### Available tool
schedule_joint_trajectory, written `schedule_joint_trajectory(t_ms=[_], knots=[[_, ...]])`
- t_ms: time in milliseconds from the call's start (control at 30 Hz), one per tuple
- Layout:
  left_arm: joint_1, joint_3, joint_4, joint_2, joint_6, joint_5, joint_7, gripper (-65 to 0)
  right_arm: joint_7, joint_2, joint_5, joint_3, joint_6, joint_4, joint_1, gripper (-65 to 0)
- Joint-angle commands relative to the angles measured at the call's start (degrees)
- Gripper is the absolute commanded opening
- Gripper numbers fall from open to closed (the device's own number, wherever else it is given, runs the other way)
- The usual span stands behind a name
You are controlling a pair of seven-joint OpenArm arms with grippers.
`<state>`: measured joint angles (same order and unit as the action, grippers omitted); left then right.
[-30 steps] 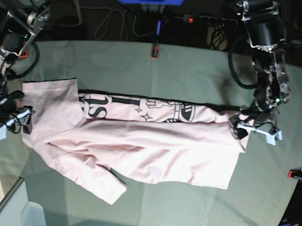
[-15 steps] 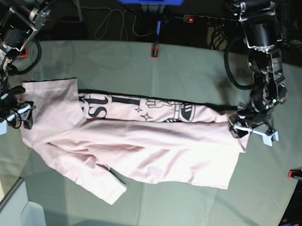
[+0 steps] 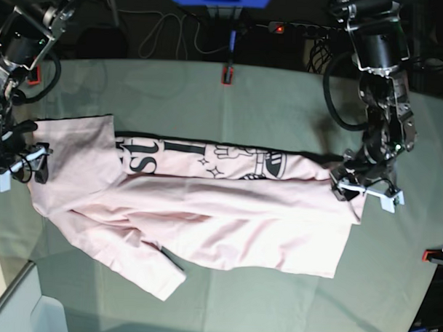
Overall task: Layout the t-shirt on the table in an organized manner, then fold the t-shirt properly
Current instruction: 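Hold the folded edge with both grippers and adjust the grasp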
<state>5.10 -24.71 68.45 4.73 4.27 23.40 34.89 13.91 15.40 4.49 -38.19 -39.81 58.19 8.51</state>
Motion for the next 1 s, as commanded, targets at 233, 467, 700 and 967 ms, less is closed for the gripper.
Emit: schedule_joint_trajectory(t_ms=[233,467,700,967], knots=[[0.83,-4.17,1.31,0.15,0.17,0.38,-3.99,-26.9,-1.65,1.35,-0.84,-0.18,-0.19,1.01,-0.21,-27.7],[2.94,-3.64,-2.47,0.06,0.17,0.21,-4.08,-26.9,-1.65,1.26,-0.84,-0.18,-0.19,1.01,-0.29,-27.7],[3.56,-3.64,-4.49,0.06,0.17,0.29,-4.08,-27.6,-1.74,1.44,-0.84,-0.18,-0.19,1.10,-1.17,-27.7],[2.76,-3.64,-0.01,-0.12,0.17,0.38,-4.08,-54.8,-1.74,1.44,-0.84,-0.18,-0.19,1.19,-1.61,-27.4]])
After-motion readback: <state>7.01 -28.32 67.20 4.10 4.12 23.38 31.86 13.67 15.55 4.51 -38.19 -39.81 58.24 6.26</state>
